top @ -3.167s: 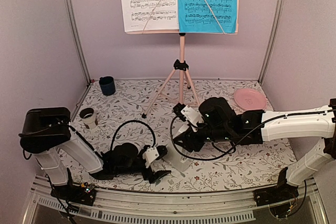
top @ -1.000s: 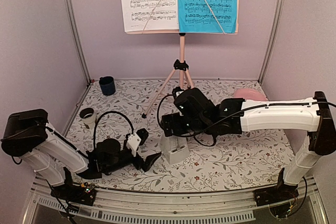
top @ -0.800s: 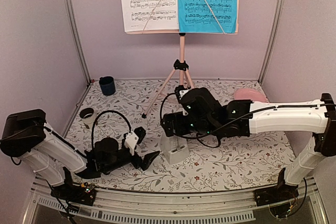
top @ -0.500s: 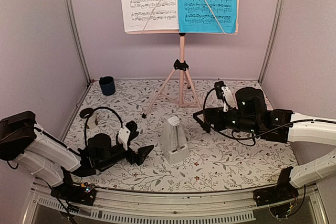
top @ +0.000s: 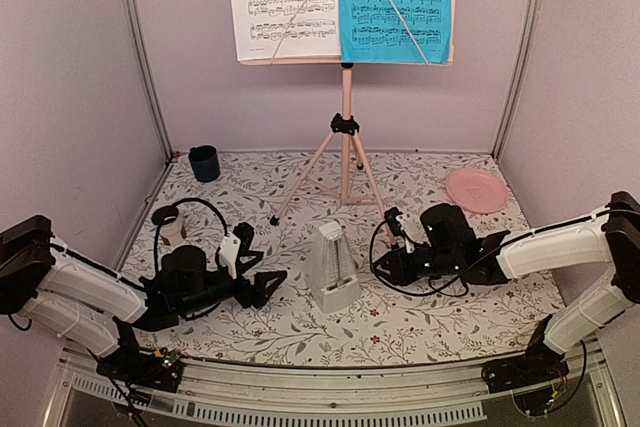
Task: Set up the instrument practice props
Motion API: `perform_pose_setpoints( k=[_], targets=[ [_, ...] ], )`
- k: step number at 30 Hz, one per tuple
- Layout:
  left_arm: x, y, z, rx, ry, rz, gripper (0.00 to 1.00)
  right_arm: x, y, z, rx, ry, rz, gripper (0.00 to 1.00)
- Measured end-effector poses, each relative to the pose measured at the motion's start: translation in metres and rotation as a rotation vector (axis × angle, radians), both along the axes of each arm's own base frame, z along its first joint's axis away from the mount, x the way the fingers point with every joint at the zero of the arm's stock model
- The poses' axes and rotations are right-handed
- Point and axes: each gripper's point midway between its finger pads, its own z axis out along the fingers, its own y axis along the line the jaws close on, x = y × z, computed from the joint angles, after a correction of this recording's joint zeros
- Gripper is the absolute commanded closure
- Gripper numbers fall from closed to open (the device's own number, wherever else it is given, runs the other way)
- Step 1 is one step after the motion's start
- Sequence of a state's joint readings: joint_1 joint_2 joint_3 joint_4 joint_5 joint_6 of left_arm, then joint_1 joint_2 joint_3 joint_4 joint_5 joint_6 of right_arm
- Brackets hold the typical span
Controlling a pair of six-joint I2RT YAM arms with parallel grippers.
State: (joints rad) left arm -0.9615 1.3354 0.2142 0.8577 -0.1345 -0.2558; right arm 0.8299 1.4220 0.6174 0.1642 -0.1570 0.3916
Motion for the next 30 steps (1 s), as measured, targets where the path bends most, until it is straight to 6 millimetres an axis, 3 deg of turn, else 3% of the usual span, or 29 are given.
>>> perform_pose_setpoints(
  k=[4, 15, 25, 30],
  targets=[
    [0.0, 0.0, 0.003, -0.01, 0.007, -0.005, 0.19, 0.001, 0.01, -0.018, 0.0, 0.013, 0.036, 0.7],
    [0.005, 0.001, 0.005, -0.028, 0.058, -0.009, 0.2, -0.005, 0.042, -0.037, 0.089, 0.033, 0.131, 0.74],
    [0.004, 0.0, 0.006, -0.041, 0.096, -0.03, 0.15, -0.053, 0.085, -0.036, 0.171, 0.064, 0.263, 0.72],
    [0.0, -0.002, 0.01, -0.051, 0.099, -0.054, 0.09, -0.069, 0.094, -0.038, 0.188, 0.088, 0.297, 0.61]
  ],
)
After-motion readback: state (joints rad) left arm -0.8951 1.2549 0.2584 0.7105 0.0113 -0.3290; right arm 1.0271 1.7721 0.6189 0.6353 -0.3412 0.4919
